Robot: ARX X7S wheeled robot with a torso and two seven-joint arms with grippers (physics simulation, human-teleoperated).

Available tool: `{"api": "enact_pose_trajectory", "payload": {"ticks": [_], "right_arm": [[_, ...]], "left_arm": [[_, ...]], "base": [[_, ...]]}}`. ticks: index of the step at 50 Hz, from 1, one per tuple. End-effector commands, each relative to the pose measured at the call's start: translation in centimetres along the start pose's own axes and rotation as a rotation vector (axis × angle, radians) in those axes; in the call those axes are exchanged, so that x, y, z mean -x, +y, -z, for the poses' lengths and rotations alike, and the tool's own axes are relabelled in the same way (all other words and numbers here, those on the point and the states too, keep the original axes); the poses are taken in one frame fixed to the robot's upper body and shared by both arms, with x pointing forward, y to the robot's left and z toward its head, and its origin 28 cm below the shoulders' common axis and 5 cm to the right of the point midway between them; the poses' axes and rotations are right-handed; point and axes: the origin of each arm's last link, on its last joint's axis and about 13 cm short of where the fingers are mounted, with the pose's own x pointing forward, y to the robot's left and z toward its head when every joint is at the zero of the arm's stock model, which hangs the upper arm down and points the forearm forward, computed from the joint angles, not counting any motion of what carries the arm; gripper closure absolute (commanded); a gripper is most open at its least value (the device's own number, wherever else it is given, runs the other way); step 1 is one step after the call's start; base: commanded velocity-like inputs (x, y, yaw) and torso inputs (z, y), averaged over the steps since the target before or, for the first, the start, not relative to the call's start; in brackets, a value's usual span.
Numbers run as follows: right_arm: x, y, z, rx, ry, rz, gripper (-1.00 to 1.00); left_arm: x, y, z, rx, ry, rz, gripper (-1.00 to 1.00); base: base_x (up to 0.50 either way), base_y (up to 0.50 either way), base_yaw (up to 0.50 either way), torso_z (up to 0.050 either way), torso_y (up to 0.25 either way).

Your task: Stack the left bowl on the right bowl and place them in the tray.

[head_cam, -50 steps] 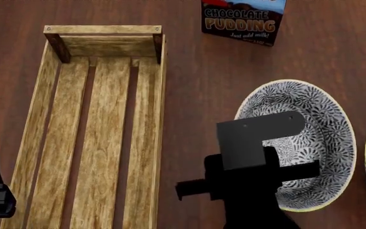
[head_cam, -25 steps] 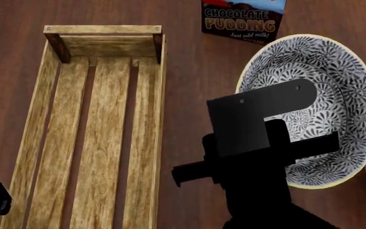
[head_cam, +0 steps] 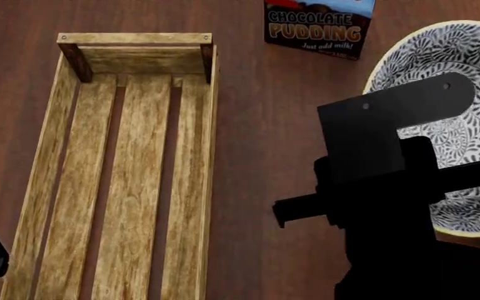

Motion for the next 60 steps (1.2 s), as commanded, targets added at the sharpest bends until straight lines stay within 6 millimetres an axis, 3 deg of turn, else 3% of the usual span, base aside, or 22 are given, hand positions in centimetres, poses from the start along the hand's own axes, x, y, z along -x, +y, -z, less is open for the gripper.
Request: {"api": "enact_pose_trajectory", "payload": {"ticks": [1,13,34,48,60], "right_arm": [[-0.3,-1.9,0.3,0.018,0.051,0.09,1.0],[0.0,-3.6,1.4,0.027,0.105,0.152,1.0],[-1.2,-6.8,1.9,0.063,0.21,0.251,1.0],[-3.3,-8.5,1.5,0.043,0.255,0.299,1.0],[-5.1,-8.7,2.5,0.049,0.304,0.304,1.0]], "left_arm": [[-0.1,0.0,0.0,-0.001,-0.001,-0.018,-1.0],[0.0,0.0,-0.1,-0.001,0.001,-0.016,-1.0],[-0.1,0.3,-0.1,-0.014,0.019,-0.059,-1.0],[-0.4,0.1,0.2,-0.009,0.044,-0.051,-1.0],[-0.4,0.0,0.4,-0.014,0.054,-0.035,-1.0]], "base": [[0.0,0.0,0.0,0.0,0.0],[0.0,0.0,0.0,0.0,0.0],[0.0,0.0,0.0,0.0,0.0],[0.0,0.0,0.0,0.0,0.0],[0.0,0.0,0.0,0.0,0.0]]}}
